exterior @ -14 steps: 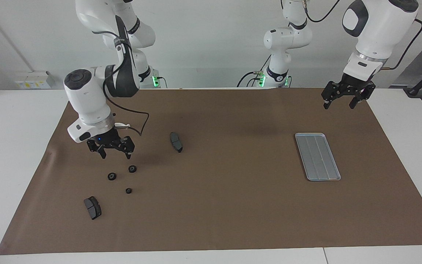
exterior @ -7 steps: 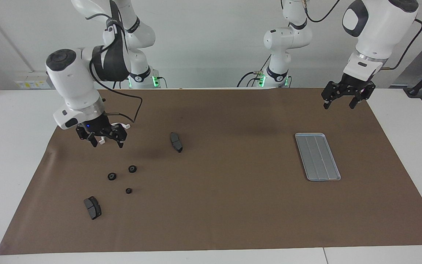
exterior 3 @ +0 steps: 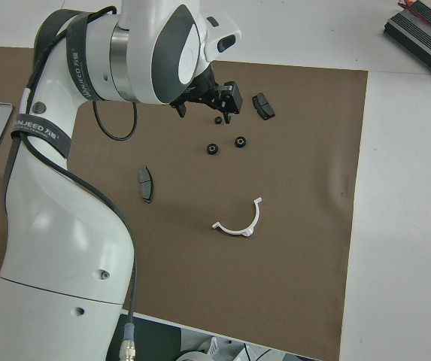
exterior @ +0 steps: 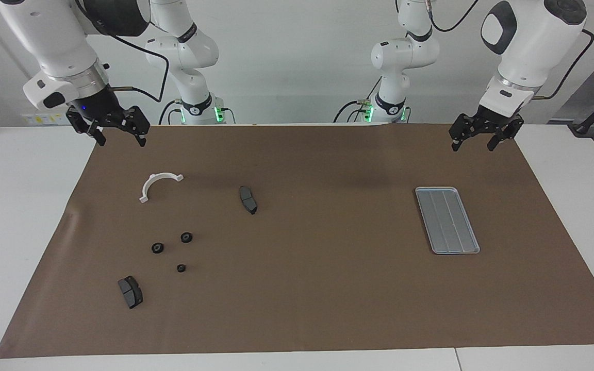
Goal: Place bearing gear from tray to pile
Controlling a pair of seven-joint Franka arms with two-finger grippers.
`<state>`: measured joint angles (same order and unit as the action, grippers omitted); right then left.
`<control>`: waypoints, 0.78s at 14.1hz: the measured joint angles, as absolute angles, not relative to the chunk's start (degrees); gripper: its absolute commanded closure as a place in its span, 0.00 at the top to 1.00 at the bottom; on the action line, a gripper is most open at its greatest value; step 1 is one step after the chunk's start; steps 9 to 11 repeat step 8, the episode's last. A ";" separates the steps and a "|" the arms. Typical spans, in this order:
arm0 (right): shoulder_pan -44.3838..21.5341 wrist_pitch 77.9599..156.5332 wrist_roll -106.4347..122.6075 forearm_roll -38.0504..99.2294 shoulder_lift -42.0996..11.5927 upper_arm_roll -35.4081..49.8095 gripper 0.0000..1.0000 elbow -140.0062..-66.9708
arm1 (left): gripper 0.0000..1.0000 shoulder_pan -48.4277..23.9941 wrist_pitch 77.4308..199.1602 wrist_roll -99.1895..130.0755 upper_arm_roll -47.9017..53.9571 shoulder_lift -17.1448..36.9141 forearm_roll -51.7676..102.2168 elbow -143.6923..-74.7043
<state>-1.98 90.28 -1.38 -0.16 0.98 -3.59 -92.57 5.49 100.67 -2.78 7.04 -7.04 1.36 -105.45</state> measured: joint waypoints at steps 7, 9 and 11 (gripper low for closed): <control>-1.98 90.24 -1.41 -0.16 0.64 -3.26 1.00 -92.48 | 1.00 5.49 100.65 -3.01 7.03 -7.39 1.36 -105.52; -1.98 90.24 -1.42 -0.16 0.64 -3.26 1.00 -92.46 | 1.00 5.49 100.66 -3.01 7.03 -7.41 1.36 -105.52; -1.98 90.24 -1.42 -0.16 0.64 -3.26 1.00 -92.46 | 1.00 5.49 100.66 -3.01 7.03 -7.41 1.36 -105.52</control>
